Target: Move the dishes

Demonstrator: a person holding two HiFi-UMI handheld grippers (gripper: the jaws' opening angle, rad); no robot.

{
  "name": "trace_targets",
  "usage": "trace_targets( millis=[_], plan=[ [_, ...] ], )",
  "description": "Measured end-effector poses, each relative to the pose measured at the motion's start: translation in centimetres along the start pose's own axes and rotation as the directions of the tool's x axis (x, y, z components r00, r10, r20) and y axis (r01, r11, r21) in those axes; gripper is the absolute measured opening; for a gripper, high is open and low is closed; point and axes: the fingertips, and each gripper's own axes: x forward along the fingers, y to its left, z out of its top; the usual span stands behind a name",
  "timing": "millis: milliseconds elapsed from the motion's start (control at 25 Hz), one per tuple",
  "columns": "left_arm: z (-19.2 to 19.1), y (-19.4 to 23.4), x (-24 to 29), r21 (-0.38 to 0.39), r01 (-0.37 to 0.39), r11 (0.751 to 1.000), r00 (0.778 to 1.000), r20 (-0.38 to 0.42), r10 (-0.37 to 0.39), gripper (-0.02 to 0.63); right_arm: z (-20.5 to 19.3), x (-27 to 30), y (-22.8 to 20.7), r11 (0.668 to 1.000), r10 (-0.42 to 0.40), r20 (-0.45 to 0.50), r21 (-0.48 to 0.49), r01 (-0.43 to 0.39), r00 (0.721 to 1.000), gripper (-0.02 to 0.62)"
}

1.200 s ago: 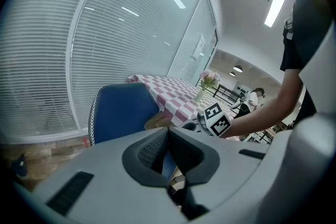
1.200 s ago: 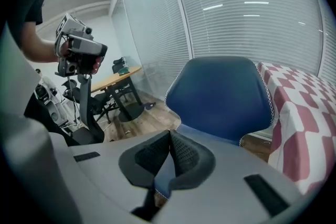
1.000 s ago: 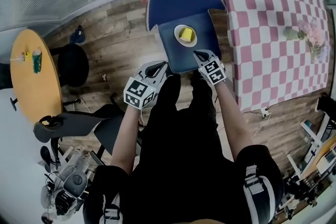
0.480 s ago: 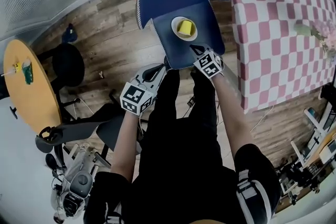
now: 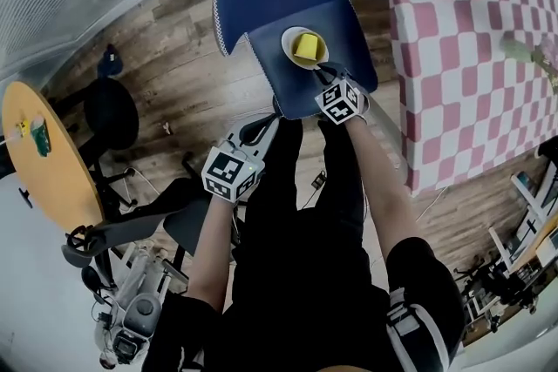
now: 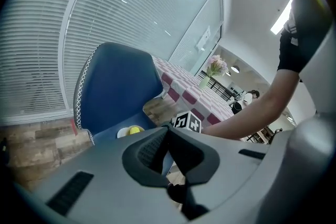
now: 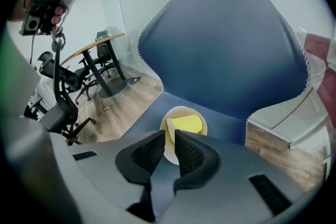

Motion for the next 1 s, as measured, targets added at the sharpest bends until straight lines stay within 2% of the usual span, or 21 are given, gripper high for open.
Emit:
trace_targets(
  millis=[160,440,680,880,1000],
  plan=[
    [-0.6,1.0,0.7,0.011,0.002,1.000,1.000,-0.007,-0.002,0.021,-1.0,2.2,-0.7,0.999,-0.047,-0.029,-0.024,0.046,0.998,0.092],
    [-1.6,3.3,0.9,0.019,-0.006,1.000,1.000,-0.020,0.007,0.021,-2.0,5.6,-1.7,0.993,-0.116,-0.107,-0.015,0.115,0.987,0.094],
    [-1.9,4.2,1.4,0.032,-0.003,0.999,1.000,-0.011,0.003,0.021,-1.6,7.2,-1.6,0.992,-0.125,-0.103,-0.046,0.121,0.987,0.095],
    [-1.9,4.2,1.9,0.046,0.009,0.999,1.000,-0.011,-0.008,0.021,-2.0,7.5,-2.2,0.989,-0.146,-0.117,-0.028,0.144,0.982,0.092],
    [-1.7,4.1,1.8,0.049,0.013,0.999,1.000,-0.012,-0.013,0.021,-1.9,7.1,-2.3,0.987,-0.160,-0.120,-0.028,0.158,0.980,0.064]
  ],
)
